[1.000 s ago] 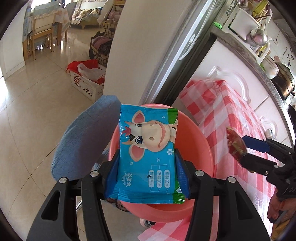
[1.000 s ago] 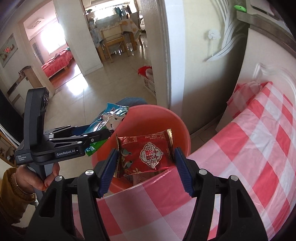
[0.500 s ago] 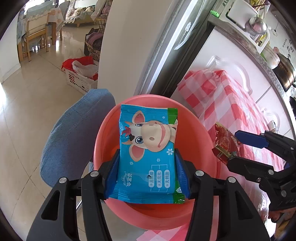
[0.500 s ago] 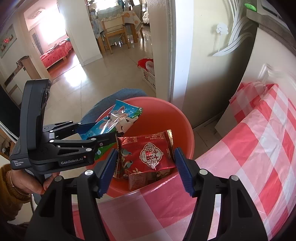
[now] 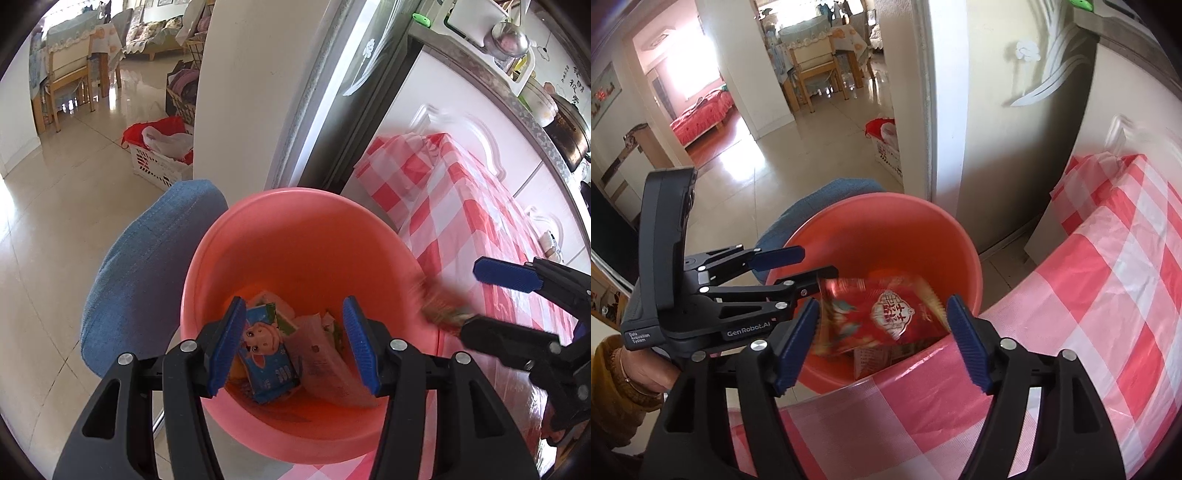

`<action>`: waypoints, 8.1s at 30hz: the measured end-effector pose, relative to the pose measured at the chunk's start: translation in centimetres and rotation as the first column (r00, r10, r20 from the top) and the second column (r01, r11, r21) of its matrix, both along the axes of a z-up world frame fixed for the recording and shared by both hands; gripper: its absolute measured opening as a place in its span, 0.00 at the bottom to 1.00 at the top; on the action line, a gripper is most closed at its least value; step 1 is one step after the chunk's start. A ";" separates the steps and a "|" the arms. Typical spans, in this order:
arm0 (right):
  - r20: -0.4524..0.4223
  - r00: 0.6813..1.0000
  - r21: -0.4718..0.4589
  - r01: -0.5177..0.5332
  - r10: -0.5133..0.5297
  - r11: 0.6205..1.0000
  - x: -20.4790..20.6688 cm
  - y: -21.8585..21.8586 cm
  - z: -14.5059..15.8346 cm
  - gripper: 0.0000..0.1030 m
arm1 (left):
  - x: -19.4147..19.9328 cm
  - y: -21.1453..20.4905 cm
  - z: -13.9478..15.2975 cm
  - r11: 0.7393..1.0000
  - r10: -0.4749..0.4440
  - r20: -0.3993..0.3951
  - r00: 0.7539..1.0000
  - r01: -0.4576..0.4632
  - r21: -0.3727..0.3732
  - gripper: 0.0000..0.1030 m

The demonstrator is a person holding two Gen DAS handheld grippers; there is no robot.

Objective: Collect trash
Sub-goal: 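Open both tools to drop the blue and red packets into the bucket, then move both tools back over the table toward the cloth bundle and bottle, then grasp the white cloth bundle with the left tool while the right tool grasps the white bottle, then lift and carry the cloth bundle and bottle with both tools over the bucket, then open both tools to drop the cloth bundle and bottle into the bucket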

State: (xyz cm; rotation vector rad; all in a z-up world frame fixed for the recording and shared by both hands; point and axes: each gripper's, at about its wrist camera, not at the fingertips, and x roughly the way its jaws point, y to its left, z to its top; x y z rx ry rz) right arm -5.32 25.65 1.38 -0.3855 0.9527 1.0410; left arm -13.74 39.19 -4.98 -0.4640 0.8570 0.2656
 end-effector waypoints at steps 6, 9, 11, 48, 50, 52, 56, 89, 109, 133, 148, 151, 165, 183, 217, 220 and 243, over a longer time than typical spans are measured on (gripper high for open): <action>-0.042 0.997 0.067 0.073 -0.070 0.995 1.2 -2.3 0.7 0.80 | -1.2 0.4 0.0 0.999 0.025 0.014 1.000 -0.025 -0.028 0.71; -0.111 0.985 0.120 0.148 -0.135 0.982 2.2 -4.5 0.8 0.82 | -1.7 0.6 0.1 0.998 0.038 0.016 0.999 -0.037 -0.044 0.83; -0.155 0.974 0.154 0.192 -0.168 0.969 2.8 -6.1 0.9 0.84 | -2.2 0.7 0.4 0.996 0.042 0.033 0.999 -0.039 -0.081 0.86; -0.192 0.688 0.528 0.673 -0.700 0.518 5.2 -44.4 5.3 0.96 | 4.4 -19.7 10.4 0.906 -0.411 0.171 0.895 0.422 -0.030 0.92; -0.200 0.684 0.526 0.679 -0.701 0.512 5.5 -45.5 5.3 0.96 | 5.7 -21.9 10.5 0.890 -0.446 0.162 0.880 0.455 -0.019 0.92; -0.219 0.690 0.530 0.678 -0.690 0.509 6.1 -46.6 5.1 0.96 | 6.8 -23.8 10.6 0.876 -0.477 0.144 0.867 0.481 0.009 0.92; -0.253 0.702 0.525 0.677 -0.666 0.515 7.5 -47.4 4.7 0.96 | 10.2 -27.4 9.8 0.854 -0.521 0.057 0.852 0.520 0.035 0.92; -0.297 0.699 0.387 0.711 -0.651 0.587 27.7 -49.7 1.8 0.96 | 30.8 -39.7 7.7 0.830 -0.480 0.176 0.859 0.510 -0.224 0.92; -0.336 0.691 0.375 0.722 -0.640 0.582 29.3 -50.4 1.4 0.67 | 36.5 -44.3 6.9 0.808 -0.563 0.146 0.813 0.579 -0.110 0.92; -0.314 0.691 0.297 0.723 -0.651 0.624 29.9 -47.7 -0.7 0.49 | 35.4 -43.0 6.5 0.818 -0.562 0.124 0.818 0.572 -0.063 0.43; -0.324 0.679 0.349 0.733 -0.659 0.583 26.7 -47.5 -0.9 0.43 | 32.2 -41.1 7.5 0.822 -0.567 0.114 0.816 0.569 0.018 0.37; -0.334 0.681 0.365 0.731 -0.652 0.576 25.5 -47.5 -0.6 0.43 | 31.2 -41.2 7.8 0.814 -0.580 0.112 0.807 0.580 0.036 0.37; -0.368 0.667 0.392 0.743 -0.648 0.542 20.5 -47.2 -0.5 0.43 | 26.8 -40.4 8.5 0.792 -0.611 0.105 0.785 0.604 0.089 0.37; -0.422 0.661 0.409 0.749 -0.620 0.520 13.5 -44.8 -0.8 0.43 | 20.7 -37.0 9.6 0.804 -0.594 0.121 0.796 0.583 0.115 0.37; -0.443 0.792 0.362 0.587 -0.420 0.724 8.3 -27.6 0.5 0.43 | 6.8 -15.6 10.8 0.959 -0.279 0.221 0.934 0.284 0.011 0.37; -0.433 0.819 0.359 0.540 -0.377 0.761 8.3 -24.6 0.8 0.43 | 5.3 -12.9 10.6 0.973 -0.228 0.220 0.948 0.232 0.009 0.37; -0.332 0.937 0.226 0.188 -0.106 0.956 6.6 -3.5 -1.0 0.45 | 2.3 0.1 0.2 0.999 0.019 0.025 0.999 -0.018 -0.041 0.38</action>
